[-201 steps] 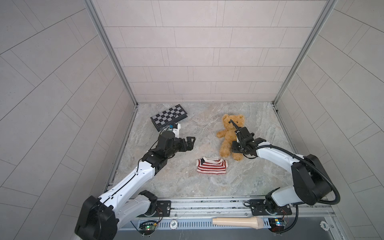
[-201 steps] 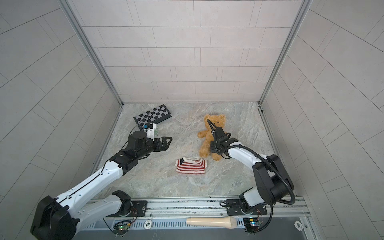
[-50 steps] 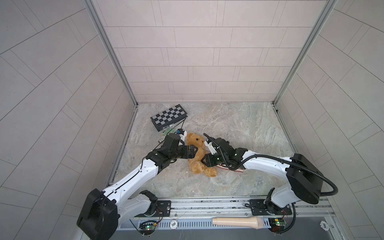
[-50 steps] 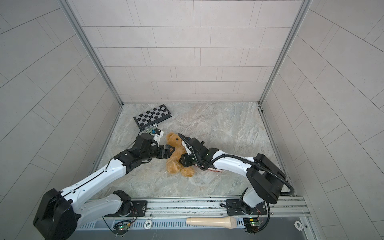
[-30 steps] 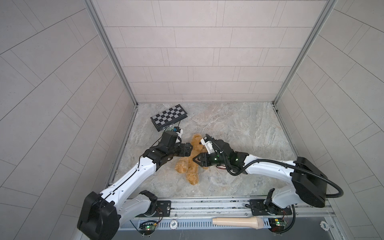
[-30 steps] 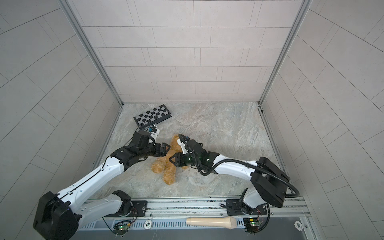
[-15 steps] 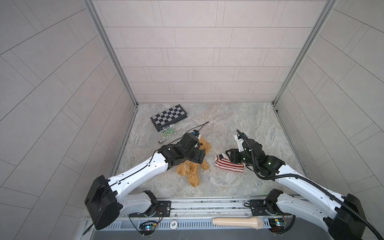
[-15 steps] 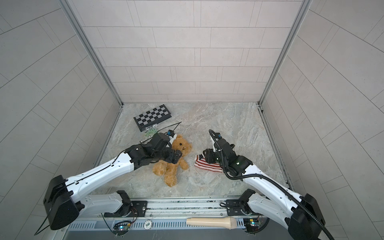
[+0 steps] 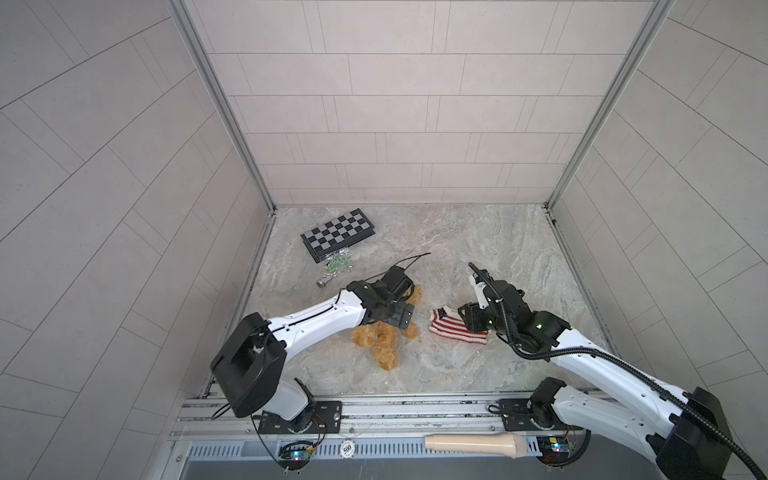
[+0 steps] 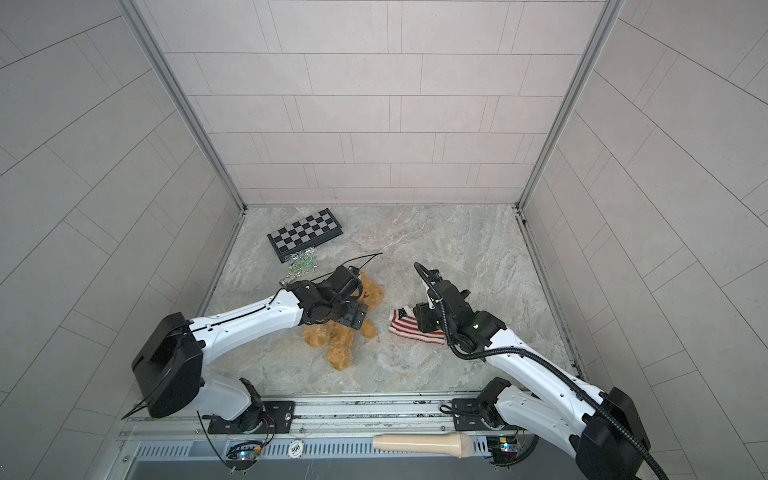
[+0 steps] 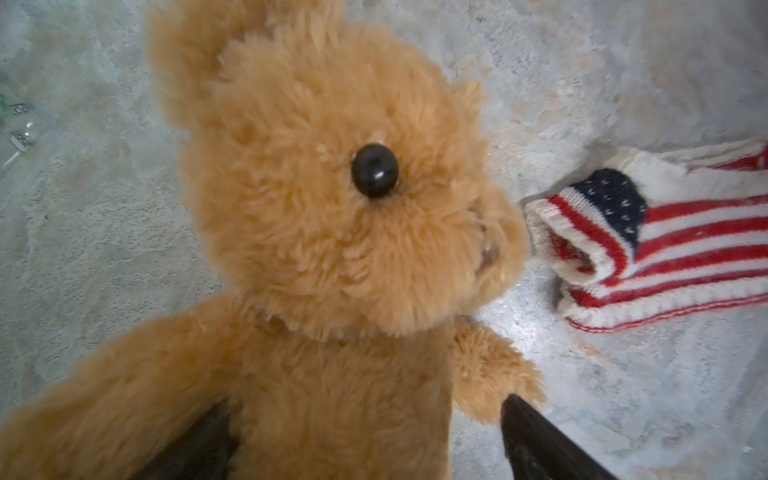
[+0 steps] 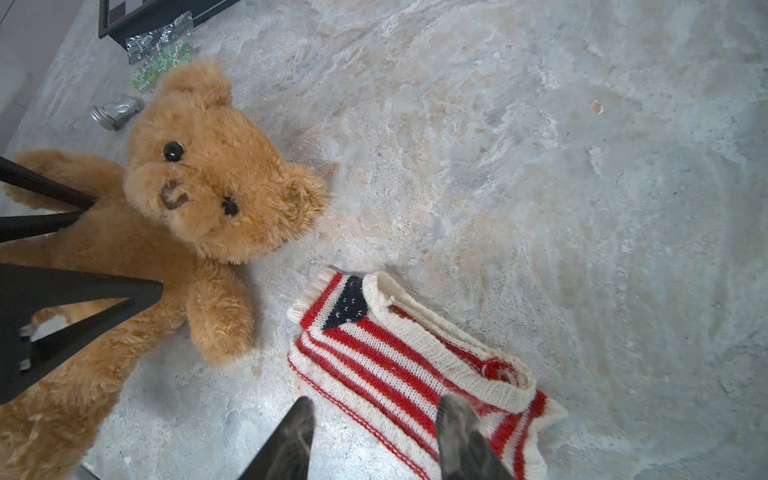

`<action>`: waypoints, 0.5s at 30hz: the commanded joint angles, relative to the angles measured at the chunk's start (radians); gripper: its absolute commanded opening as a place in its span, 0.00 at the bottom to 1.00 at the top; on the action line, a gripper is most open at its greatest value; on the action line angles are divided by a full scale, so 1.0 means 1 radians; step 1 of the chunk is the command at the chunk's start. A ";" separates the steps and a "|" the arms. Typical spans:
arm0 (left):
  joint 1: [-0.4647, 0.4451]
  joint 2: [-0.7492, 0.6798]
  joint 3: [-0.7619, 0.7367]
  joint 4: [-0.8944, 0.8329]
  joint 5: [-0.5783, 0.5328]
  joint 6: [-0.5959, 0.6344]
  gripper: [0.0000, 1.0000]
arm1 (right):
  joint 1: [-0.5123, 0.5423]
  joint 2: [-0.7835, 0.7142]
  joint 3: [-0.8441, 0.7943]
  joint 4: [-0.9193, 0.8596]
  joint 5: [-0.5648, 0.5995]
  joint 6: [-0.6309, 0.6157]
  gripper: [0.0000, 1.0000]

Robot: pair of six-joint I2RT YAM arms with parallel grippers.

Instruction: Dress the teddy bear

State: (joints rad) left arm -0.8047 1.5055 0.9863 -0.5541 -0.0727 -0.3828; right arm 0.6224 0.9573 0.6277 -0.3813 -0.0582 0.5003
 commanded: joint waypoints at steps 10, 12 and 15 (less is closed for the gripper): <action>0.008 0.088 -0.013 0.041 -0.028 0.026 0.95 | -0.001 0.021 -0.003 -0.021 0.029 -0.037 0.51; 0.014 0.094 -0.022 0.057 -0.026 0.025 0.92 | -0.001 0.028 -0.002 -0.017 0.023 -0.036 0.51; 0.019 0.087 -0.052 0.098 -0.026 0.015 0.85 | 0.010 0.054 0.007 -0.012 0.015 -0.037 0.51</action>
State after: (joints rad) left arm -0.7887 1.5803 0.9722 -0.5007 -0.1223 -0.3607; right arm 0.6239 0.9943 0.6277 -0.3885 -0.0463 0.4721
